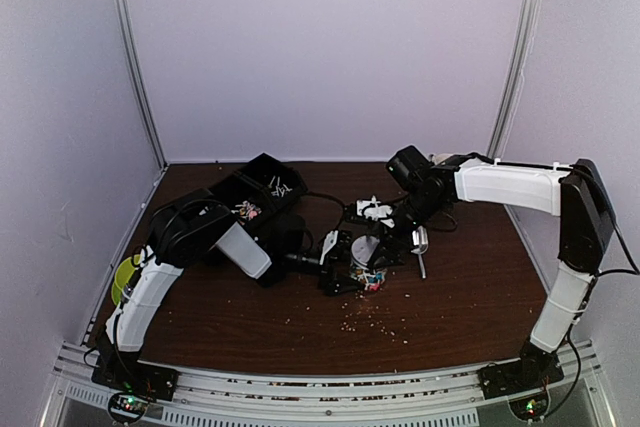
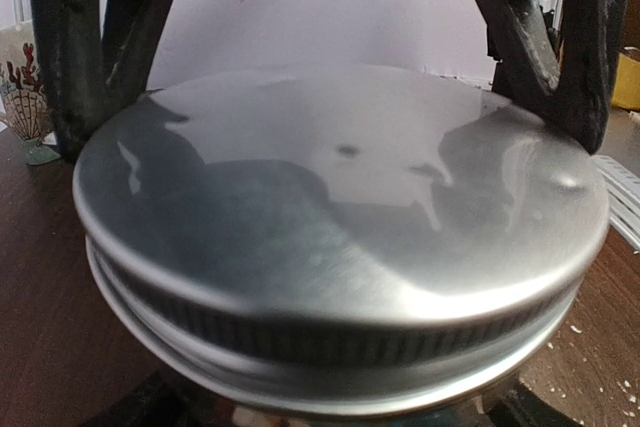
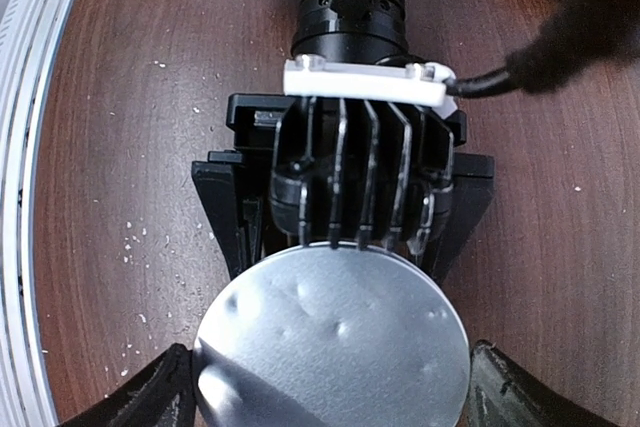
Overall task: Pack the candies
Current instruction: Screw the box lid onto the packing box.
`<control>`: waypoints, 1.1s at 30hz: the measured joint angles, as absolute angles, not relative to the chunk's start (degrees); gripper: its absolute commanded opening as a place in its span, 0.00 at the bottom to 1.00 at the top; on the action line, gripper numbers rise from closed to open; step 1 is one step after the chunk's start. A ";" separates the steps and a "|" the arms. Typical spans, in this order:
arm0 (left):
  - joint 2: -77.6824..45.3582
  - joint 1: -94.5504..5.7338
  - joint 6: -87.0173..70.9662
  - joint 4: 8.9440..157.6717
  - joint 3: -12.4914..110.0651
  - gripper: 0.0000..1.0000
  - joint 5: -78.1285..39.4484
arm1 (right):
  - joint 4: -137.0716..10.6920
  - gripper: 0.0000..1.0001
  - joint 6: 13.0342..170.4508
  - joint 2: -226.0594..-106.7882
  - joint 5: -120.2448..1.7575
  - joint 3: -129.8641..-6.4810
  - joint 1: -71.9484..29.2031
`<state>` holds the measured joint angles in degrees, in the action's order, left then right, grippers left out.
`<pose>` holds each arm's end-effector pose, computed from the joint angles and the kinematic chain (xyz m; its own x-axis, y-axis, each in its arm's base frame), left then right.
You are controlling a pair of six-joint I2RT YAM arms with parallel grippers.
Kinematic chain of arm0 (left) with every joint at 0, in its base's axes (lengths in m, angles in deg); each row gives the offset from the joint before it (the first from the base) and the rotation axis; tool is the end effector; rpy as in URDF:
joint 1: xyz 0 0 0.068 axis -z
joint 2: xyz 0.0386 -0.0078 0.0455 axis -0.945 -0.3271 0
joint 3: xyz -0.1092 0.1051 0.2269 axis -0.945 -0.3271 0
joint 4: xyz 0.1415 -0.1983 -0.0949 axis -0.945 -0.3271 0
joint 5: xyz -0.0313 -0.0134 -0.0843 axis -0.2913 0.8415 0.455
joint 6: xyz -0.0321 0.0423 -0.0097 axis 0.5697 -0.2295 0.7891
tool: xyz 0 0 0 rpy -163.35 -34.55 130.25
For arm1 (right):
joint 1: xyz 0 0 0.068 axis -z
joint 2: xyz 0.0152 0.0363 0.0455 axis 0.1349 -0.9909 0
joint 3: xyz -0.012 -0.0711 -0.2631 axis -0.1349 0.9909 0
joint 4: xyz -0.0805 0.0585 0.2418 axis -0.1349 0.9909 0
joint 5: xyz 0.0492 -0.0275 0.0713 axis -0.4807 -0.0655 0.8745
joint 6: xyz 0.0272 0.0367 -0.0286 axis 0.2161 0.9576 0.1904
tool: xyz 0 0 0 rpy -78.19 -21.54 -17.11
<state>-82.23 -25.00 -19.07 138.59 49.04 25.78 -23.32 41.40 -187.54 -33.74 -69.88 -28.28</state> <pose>0.3019 -0.3527 0.0514 -0.1497 0.1467 -0.9778 0.9740 -0.1481 -0.1714 0.2851 0.2314 0.2286 -0.0664 -0.7614 -0.6448 -0.9970 0.0254 0.0727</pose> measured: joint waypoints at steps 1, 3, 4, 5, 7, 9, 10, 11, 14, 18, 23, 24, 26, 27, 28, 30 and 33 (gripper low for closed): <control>-82.23 -25.00 -19.09 138.59 49.04 0.85 25.76 | -23.32 0.88 41.53 -187.54 -33.74 -69.88 -28.28; -82.23 -25.00 -19.09 138.59 49.04 0.85 25.76 | -23.32 0.85 41.84 -187.54 -33.74 -69.88 -28.28; -82.23 -25.00 -19.11 138.59 49.04 0.85 25.76 | -23.32 0.85 41.92 -187.54 -33.76 -69.88 -28.28; -82.23 -25.00 -19.11 138.59 49.04 0.85 25.78 | -23.34 0.84 42.14 -187.54 -33.76 -69.88 -28.28; -82.23 -25.00 -19.11 138.59 49.04 0.85 25.76 | -23.40 0.84 42.45 -187.54 -33.80 -69.88 -28.28; -82.23 -25.02 -19.09 138.57 49.06 0.85 25.72 | -23.56 0.84 43.08 -187.54 -33.91 -69.88 -28.30; -82.23 -25.02 -19.07 138.55 49.06 0.85 25.54 | -23.71 0.84 43.48 -187.54 -34.00 -69.86 -28.30; -82.23 -25.02 -19.05 138.55 49.04 0.85 25.28 | -23.91 0.84 44.00 -187.54 -34.11 -69.81 -28.32; -82.23 -25.06 -19.07 138.55 49.04 0.85 24.80 | -25.46 0.84 46.08 -187.19 -34.59 -68.98 -28.43; -82.23 -25.13 -19.07 138.57 49.04 0.85 23.95 | -29.00 0.84 50.01 -185.70 -35.68 -66.43 -28.52; -82.23 -25.15 -19.07 138.83 48.93 0.85 23.71 | -33.50 0.84 54.97 -183.14 -37.56 -62.36 -29.02; -82.23 -25.15 -19.07 138.96 48.87 0.85 23.66 | -34.03 0.84 55.78 -182.88 -37.89 -61.92 -29.15; -82.23 -25.17 -19.07 139.40 48.58 0.85 23.45 | -35.47 0.84 57.55 -182.33 -38.59 -60.96 -29.33; -82.23 -25.19 -19.07 139.64 48.45 0.85 23.36 | -36.17 0.84 58.58 -182.11 -39.03 -60.50 -29.61; -82.23 -25.22 -19.09 139.81 48.34 0.85 23.21 | -36.72 0.84 59.58 -182.01 -39.44 -60.22 -29.79; -82.20 -25.22 -19.07 140.12 48.14 0.85 22.51 | -38.03 0.84 61.88 -181.87 -40.78 -59.74 -30.18; -82.18 -25.46 -18.98 140.86 47.66 0.85 21.59 | -38.64 0.84 65.25 -181.66 -43.14 -59.54 -30.53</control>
